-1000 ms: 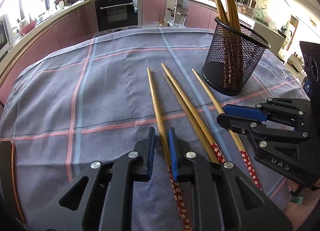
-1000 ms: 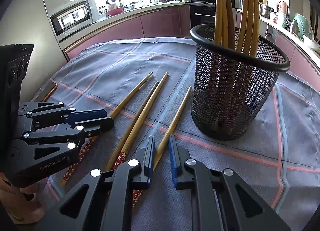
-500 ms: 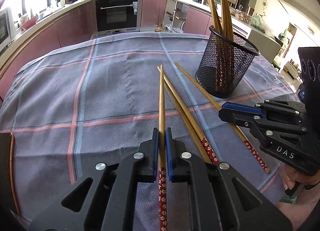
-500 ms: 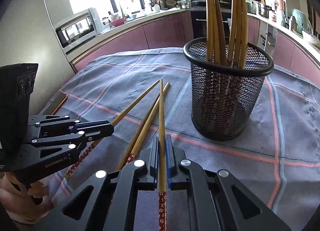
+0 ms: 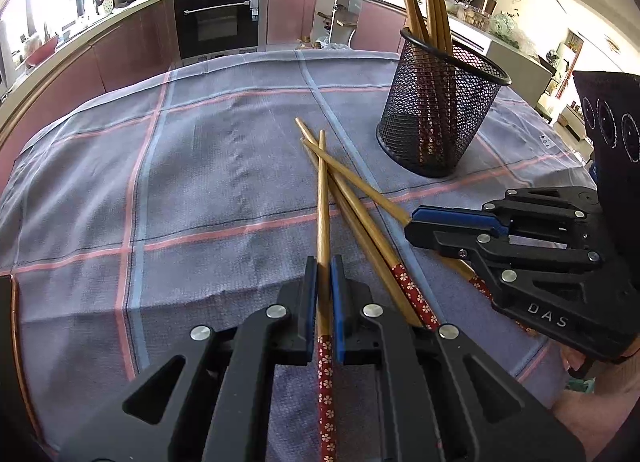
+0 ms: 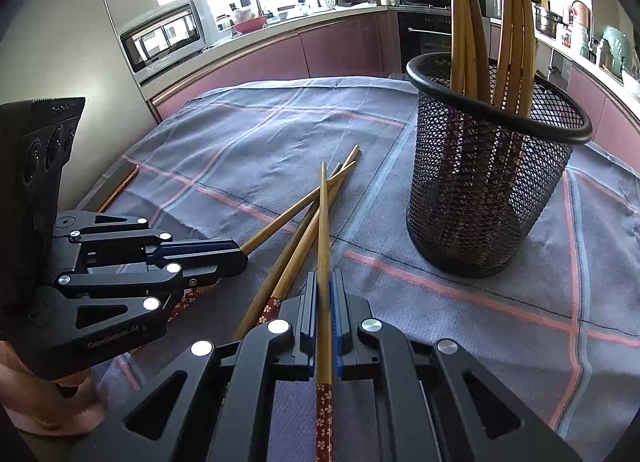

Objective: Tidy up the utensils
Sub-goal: 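Raise the left tool's chopstick over the mesh cup while the right tool carries its chopstick there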

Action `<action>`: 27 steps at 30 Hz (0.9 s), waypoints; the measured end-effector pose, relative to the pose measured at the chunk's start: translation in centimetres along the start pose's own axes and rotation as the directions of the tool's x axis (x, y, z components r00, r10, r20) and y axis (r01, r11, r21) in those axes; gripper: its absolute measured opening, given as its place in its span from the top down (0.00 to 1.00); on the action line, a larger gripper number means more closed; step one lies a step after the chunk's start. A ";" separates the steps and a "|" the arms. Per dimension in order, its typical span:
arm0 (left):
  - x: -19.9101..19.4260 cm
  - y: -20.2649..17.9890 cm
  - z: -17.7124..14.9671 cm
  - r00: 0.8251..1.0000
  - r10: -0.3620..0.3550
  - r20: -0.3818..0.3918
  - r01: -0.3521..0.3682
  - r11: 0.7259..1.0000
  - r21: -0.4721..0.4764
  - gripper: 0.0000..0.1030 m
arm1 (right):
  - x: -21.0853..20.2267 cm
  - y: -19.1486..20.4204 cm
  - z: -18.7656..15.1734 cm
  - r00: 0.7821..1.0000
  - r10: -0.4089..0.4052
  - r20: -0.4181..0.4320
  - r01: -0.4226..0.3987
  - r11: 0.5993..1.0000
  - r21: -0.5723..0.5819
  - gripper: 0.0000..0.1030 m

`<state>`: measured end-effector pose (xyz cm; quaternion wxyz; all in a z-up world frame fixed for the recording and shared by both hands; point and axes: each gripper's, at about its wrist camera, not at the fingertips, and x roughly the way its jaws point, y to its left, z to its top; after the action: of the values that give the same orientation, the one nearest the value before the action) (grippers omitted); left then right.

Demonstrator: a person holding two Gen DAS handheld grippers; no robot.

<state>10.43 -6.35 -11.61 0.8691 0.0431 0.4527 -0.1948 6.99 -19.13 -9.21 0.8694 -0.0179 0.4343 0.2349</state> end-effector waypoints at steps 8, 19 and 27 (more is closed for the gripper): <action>0.7 0.1 0.9 1.000 -0.006 -0.009 0.006 1.000 0.009 0.88 | 0.6 -0.1 0.3 1.000 0.001 -0.013 -0.001 1.000 0.000 0.94; 0.8 -0.3 2.1 1.000 -0.005 0.001 0.005 1.000 0.017 0.93 | -0.8 0.0 0.9 0.999 0.004 0.040 -0.004 1.000 -0.016 0.94; -1.8 0.1 2.9 0.997 -0.052 0.056 0.052 0.999 0.000 0.93 | -3.4 -0.3 1.5 0.993 0.001 0.115 0.000 1.000 -0.015 0.94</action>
<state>11.75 -6.47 -8.50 0.8761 0.0249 0.4292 -0.2181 6.48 -20.35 -5.72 0.8929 -0.0106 0.3816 0.2389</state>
